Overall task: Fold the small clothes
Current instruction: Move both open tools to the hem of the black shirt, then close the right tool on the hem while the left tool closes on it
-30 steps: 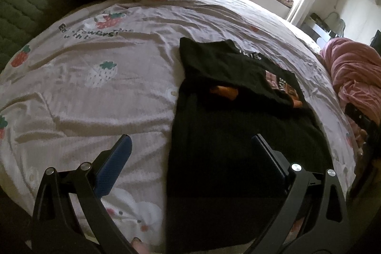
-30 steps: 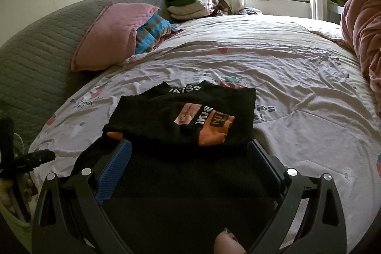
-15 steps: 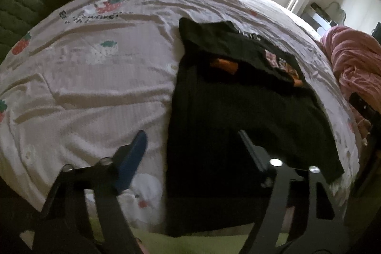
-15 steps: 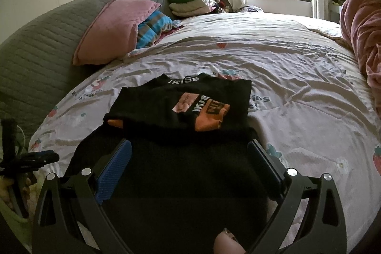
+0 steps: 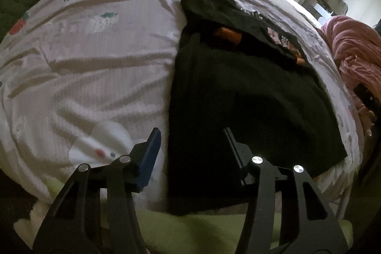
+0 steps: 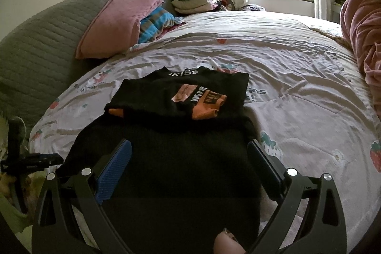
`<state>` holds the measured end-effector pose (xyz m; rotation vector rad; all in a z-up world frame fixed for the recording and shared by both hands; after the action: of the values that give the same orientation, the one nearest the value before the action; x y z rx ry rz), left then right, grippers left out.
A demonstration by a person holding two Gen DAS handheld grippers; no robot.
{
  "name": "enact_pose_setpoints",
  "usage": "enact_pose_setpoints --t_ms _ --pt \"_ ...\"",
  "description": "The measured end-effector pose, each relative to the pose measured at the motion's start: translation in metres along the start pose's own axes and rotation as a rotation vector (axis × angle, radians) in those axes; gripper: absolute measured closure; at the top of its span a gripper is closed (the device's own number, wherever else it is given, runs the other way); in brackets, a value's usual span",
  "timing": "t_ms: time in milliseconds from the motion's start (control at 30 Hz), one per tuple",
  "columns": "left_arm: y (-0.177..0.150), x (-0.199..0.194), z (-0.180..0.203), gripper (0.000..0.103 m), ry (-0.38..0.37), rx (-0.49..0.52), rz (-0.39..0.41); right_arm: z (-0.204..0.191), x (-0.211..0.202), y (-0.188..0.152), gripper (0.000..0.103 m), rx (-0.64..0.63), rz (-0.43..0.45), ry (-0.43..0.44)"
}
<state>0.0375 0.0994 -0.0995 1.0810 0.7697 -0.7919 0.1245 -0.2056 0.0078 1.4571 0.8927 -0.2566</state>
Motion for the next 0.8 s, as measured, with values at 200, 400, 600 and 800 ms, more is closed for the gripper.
enact_pose_setpoints --t_ms 200,400,600,800 --pt "-0.013 0.006 -0.004 0.066 0.014 0.016 -0.043 -0.005 -0.001 -0.01 0.006 -0.03 -0.023 0.009" --pt "-0.022 0.006 -0.007 0.069 0.018 0.016 -0.068 -0.01 -0.001 -0.022 0.006 -0.053 -0.054 0.017" --pt "-0.031 0.006 -0.004 0.069 0.031 0.039 -0.085 -0.007 -0.001 -0.04 0.006 -0.064 -0.1 0.015" --pt "-0.04 0.011 0.007 0.069 0.038 0.088 -0.114 -0.001 -0.004 -0.064 0.006 -0.07 -0.166 0.009"
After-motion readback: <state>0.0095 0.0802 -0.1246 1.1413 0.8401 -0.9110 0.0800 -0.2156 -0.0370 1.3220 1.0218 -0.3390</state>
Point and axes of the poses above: each gripper's, at about its wrist camera, not at the fingertips, and x roughly the way its jaws point, z to its right, y to its top, the point moved 9 cm from there along x, roughly the way its jaws point, and after that the axes turned 5 degrees about -x, right-handed, at the moved point
